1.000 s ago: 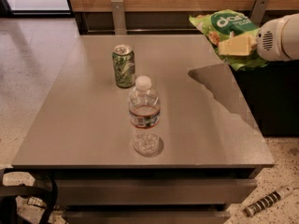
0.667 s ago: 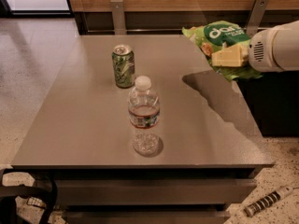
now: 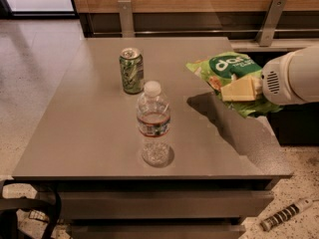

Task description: Move green rice chip bag near water bottle

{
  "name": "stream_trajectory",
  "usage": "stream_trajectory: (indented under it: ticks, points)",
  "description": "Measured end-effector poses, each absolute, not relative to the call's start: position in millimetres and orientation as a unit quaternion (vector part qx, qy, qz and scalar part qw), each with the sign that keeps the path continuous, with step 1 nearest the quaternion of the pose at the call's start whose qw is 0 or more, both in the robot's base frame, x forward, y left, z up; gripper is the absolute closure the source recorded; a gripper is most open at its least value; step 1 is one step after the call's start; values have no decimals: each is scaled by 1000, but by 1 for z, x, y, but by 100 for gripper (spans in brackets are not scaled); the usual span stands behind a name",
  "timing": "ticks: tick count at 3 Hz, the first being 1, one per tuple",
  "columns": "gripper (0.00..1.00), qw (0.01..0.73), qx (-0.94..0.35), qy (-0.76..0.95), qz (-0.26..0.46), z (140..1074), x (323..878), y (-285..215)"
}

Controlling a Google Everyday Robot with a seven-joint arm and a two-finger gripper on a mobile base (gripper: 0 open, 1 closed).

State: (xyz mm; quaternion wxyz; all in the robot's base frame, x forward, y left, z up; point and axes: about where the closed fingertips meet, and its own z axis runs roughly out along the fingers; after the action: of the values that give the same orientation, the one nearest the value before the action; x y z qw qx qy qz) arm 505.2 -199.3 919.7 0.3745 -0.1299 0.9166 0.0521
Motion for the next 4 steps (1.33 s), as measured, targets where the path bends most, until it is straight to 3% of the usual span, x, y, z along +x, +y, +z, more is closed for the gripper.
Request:
stream_trajectory:
  ticks: [2,3,4]
  points:
    - [100,327,-196,921,82,891,485,-186]
    - [83,328,-200,920,81,891,485,-184]
    - [59,328,-200,920,81,891,485,-184]
